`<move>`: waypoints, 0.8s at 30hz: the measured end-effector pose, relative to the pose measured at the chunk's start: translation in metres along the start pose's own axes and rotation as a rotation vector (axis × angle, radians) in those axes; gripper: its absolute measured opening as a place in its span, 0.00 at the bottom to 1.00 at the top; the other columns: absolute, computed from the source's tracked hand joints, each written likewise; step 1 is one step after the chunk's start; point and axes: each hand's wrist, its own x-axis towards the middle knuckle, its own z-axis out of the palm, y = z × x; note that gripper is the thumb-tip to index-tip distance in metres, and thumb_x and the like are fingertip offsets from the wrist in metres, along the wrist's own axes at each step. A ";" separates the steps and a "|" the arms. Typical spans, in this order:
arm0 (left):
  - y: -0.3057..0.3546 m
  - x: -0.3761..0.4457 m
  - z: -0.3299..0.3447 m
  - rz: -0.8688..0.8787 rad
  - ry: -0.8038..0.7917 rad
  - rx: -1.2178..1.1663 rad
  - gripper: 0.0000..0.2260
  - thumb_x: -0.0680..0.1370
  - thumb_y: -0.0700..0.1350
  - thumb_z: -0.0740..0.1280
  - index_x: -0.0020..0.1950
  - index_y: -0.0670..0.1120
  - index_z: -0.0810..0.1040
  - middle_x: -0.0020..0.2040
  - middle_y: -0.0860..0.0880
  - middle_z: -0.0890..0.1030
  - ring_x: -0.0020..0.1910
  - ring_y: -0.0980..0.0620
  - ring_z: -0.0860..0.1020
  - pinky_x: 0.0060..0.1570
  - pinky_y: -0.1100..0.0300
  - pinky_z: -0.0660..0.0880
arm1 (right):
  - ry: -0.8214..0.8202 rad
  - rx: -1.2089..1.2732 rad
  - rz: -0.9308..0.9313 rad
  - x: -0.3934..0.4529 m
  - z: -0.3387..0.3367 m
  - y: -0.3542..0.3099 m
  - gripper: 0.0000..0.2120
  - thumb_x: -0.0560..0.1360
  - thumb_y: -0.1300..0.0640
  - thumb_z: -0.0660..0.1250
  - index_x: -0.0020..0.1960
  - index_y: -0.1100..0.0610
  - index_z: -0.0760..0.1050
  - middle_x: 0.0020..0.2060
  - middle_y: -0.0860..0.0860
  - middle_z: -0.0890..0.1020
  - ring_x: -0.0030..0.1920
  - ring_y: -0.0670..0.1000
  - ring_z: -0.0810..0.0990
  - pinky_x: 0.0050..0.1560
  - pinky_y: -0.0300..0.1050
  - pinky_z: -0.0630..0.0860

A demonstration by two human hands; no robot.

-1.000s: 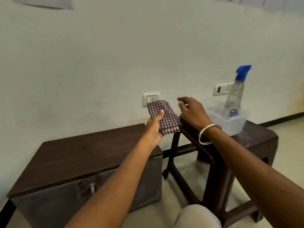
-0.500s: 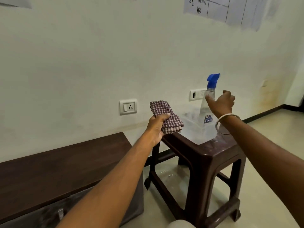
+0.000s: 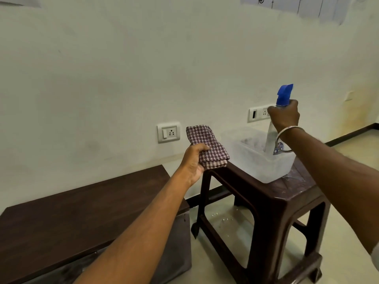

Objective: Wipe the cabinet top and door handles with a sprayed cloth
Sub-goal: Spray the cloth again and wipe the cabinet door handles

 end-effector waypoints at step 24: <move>0.057 -0.056 -0.002 0.113 0.017 -0.079 0.10 0.74 0.33 0.58 0.51 0.42 0.75 0.47 0.45 0.80 0.47 0.46 0.80 0.45 0.49 0.80 | -0.179 0.131 -0.367 -0.051 -0.022 -0.141 0.10 0.72 0.60 0.66 0.53 0.57 0.72 0.36 0.50 0.75 0.33 0.47 0.76 0.39 0.41 0.78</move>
